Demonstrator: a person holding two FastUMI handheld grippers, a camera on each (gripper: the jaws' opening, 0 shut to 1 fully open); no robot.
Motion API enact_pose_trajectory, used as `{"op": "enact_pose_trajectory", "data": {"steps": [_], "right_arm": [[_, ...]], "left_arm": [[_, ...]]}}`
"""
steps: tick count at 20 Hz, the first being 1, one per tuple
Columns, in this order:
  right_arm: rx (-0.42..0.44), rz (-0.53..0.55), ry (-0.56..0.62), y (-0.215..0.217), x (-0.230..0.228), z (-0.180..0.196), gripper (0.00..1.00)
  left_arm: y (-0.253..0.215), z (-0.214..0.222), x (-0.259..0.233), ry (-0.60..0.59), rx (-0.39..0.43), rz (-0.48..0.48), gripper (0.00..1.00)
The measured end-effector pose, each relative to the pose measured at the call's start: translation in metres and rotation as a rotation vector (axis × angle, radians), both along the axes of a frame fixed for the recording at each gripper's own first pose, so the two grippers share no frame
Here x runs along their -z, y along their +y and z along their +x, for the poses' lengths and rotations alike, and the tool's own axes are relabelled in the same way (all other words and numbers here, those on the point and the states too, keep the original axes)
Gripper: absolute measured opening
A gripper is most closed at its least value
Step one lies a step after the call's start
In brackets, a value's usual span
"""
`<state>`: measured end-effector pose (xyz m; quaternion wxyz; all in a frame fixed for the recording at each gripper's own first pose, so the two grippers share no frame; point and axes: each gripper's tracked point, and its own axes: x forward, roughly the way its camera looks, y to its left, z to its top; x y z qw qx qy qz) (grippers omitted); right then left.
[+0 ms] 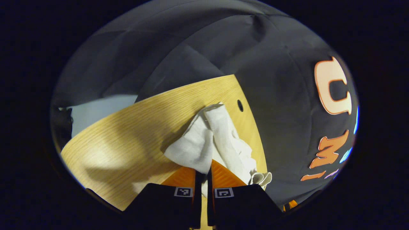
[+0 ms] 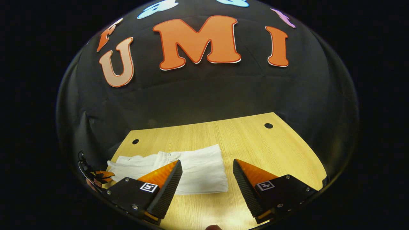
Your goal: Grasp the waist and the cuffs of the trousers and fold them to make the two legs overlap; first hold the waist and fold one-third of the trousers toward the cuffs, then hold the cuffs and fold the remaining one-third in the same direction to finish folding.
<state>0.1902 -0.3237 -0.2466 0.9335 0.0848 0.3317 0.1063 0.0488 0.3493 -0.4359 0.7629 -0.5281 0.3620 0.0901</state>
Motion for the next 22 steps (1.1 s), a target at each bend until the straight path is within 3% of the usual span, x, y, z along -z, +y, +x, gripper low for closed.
{"op": "enact_pose_trajectory", "data": {"steps": [2,5,9,14,22], "right_arm": [[-0.013,0.008,-0.007,-0.006,0.001,0.003,0.96],[-0.039,0.033,-0.014,-0.015,0.001,0.01,0.96],[-0.055,0.07,-0.022,-0.029,0.0,0.019,0.96],[-0.073,0.103,-0.031,-0.043,0.0,0.025,0.96],[-0.073,0.135,-0.029,-0.077,0.002,0.025,0.98]], "left_arm": [[-0.002,-0.004,-0.024,-0.032,0.016,0.064,0.08],[-0.016,-0.002,-0.064,-0.072,0.043,0.141,0.11],[-0.034,0.009,-0.128,-0.151,0.065,0.184,0.11],[-0.075,0.033,-0.187,-0.251,0.162,0.286,0.11],[-0.154,0.084,-0.255,-0.352,0.263,0.346,0.11]]}}
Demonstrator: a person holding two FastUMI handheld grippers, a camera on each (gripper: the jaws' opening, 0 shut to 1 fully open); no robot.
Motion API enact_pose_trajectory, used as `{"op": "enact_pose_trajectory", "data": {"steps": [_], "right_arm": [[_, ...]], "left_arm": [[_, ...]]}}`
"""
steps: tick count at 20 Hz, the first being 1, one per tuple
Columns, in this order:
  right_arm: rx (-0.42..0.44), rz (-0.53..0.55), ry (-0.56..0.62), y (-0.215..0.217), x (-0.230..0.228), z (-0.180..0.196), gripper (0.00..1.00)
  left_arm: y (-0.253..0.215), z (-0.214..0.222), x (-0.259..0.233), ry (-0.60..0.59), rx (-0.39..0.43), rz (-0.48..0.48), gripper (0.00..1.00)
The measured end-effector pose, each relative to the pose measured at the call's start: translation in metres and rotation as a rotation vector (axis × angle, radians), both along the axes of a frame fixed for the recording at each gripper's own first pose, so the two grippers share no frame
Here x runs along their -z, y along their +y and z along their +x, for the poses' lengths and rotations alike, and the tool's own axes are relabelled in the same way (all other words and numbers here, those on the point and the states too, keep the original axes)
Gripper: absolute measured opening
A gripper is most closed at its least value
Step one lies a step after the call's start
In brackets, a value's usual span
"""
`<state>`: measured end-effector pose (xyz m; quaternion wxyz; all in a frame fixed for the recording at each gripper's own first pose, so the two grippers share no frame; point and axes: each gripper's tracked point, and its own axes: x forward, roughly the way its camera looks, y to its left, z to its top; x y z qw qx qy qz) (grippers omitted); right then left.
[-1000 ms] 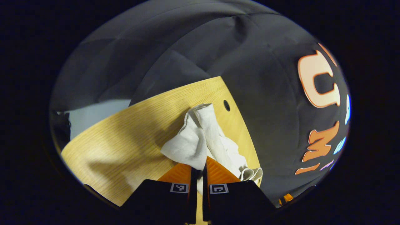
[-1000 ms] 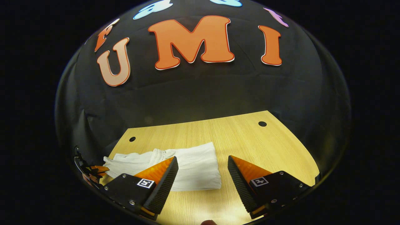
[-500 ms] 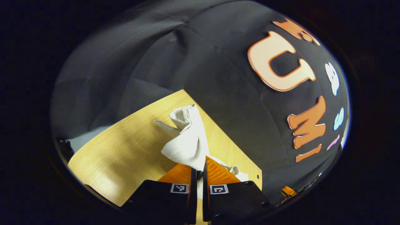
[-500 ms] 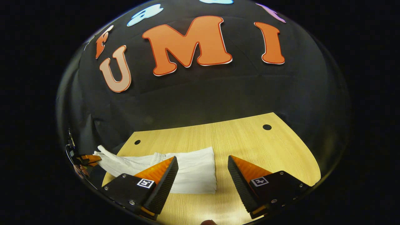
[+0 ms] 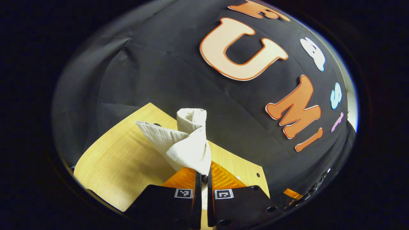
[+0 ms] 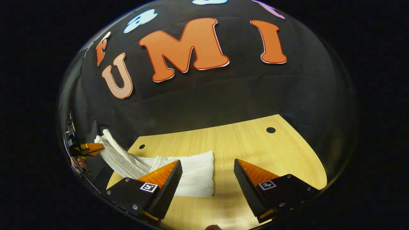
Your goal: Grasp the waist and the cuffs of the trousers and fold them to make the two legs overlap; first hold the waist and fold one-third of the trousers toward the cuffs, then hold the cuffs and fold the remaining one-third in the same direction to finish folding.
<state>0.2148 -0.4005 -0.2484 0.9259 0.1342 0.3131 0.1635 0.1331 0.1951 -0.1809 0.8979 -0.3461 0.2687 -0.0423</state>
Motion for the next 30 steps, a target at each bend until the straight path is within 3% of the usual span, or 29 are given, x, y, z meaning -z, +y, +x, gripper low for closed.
{"op": "enact_pose_trajectory", "data": {"steps": [8,15,25,30], "right_arm": [[0.0,-0.014,-0.01,-0.029,0.004,-0.002,0.98],[-0.012,-0.012,0.002,-0.057,0.014,-0.004,0.98],[-0.001,0.012,0.055,-0.105,0.046,0.005,0.98],[-0.015,0.016,0.069,-0.117,0.056,0.011,0.98]], "left_arm": [[-0.086,0.029,-0.014,0.023,0.069,0.03,0.11],[-0.168,0.042,-0.007,0.069,0.134,0.122,0.11],[-0.278,0.036,0.061,0.181,0.241,0.182,0.11],[-0.308,0.022,0.083,0.218,0.316,0.241,0.12]]}}
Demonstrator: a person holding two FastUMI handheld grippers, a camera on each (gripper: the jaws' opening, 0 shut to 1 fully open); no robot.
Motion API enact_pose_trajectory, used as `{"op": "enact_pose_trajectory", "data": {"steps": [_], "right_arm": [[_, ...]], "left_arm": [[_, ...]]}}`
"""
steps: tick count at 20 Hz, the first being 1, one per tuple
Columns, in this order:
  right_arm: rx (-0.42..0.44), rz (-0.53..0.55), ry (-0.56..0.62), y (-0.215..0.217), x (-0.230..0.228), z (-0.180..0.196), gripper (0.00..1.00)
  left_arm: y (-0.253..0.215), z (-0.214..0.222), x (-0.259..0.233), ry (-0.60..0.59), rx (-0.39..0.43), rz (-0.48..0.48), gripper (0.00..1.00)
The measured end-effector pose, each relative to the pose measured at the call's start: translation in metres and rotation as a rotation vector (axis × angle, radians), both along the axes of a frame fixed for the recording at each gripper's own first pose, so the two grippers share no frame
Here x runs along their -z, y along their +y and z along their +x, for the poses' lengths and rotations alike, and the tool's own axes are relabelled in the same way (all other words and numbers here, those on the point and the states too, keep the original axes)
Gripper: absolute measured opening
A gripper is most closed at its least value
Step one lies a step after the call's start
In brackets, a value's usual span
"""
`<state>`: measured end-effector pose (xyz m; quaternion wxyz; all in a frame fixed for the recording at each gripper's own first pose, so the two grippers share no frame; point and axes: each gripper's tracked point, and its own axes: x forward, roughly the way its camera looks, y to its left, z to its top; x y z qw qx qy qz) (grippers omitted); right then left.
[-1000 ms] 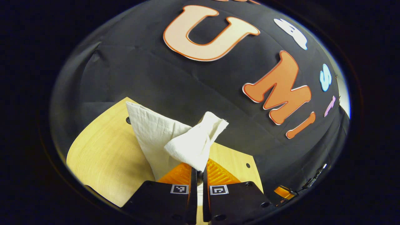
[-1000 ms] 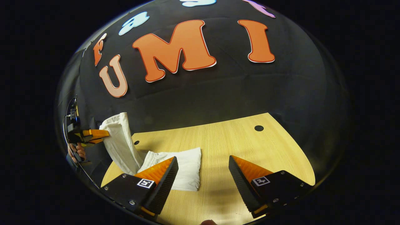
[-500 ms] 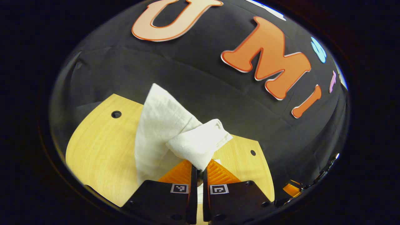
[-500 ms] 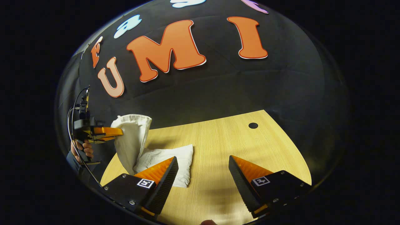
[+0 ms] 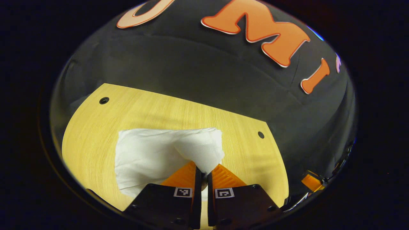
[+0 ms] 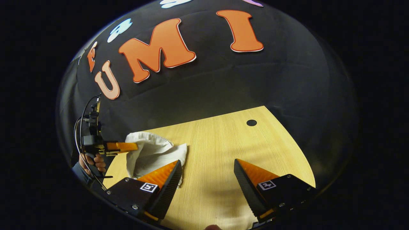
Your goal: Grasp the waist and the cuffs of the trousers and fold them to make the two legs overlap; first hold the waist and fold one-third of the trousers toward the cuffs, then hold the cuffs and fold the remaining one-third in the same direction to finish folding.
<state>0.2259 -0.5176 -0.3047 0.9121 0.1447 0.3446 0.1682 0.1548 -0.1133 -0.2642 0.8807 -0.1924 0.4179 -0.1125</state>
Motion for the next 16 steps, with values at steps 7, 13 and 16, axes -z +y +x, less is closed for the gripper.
{"op": "enact_pose_trajectory", "data": {"steps": [7,13,16], "right_arm": [[-0.034,0.013,0.008,0.002,0.005,0.003,0.98],[-0.062,0.03,0.007,0.016,0.001,-0.003,0.98],[-0.064,0.049,-0.018,0.026,-0.01,-0.005,0.98]], "left_arm": [[-0.043,-0.047,0.032,0.05,0.254,0.109,0.37],[-0.065,-0.093,0.026,0.055,0.374,0.103,0.92],[-0.054,-0.092,-0.002,-0.036,0.354,0.122,0.98]]}}
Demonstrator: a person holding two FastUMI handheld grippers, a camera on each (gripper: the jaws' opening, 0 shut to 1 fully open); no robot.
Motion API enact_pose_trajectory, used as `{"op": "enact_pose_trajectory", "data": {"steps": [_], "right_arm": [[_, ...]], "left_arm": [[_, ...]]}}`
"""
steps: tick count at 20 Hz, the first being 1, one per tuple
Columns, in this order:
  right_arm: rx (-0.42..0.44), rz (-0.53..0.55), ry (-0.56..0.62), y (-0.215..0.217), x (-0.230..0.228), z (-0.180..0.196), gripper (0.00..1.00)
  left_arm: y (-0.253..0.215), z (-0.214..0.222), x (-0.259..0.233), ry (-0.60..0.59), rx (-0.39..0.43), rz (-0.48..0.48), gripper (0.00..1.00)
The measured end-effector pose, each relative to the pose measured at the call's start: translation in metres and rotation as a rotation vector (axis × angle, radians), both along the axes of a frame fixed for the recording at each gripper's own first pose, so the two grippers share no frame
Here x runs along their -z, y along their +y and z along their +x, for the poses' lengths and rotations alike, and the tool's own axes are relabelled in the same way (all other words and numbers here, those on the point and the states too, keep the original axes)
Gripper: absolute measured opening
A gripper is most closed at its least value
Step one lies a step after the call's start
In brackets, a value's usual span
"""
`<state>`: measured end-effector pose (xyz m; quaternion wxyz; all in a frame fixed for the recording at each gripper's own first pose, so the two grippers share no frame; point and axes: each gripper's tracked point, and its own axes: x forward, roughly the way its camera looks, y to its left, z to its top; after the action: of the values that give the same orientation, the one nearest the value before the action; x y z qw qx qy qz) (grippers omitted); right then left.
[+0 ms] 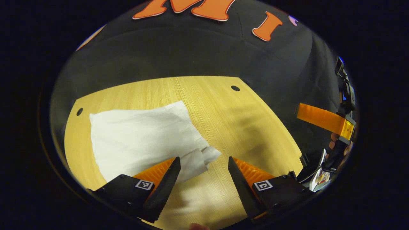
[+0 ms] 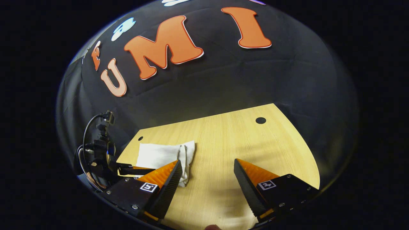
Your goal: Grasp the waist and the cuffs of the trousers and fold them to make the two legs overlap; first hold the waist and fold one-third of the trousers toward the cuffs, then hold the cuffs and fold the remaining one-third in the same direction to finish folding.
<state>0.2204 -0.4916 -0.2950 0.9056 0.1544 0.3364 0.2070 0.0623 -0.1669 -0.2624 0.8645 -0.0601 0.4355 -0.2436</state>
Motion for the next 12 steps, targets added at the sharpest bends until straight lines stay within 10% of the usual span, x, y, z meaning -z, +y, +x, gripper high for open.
{"op": "enact_pose_trajectory", "data": {"steps": [12], "right_arm": [[-0.027,-0.114,-0.309,0.063,-0.091,-0.01,0.98]], "left_arm": [[0.108,0.017,-0.125,-0.426,-0.258,-0.005,0.97]]}}
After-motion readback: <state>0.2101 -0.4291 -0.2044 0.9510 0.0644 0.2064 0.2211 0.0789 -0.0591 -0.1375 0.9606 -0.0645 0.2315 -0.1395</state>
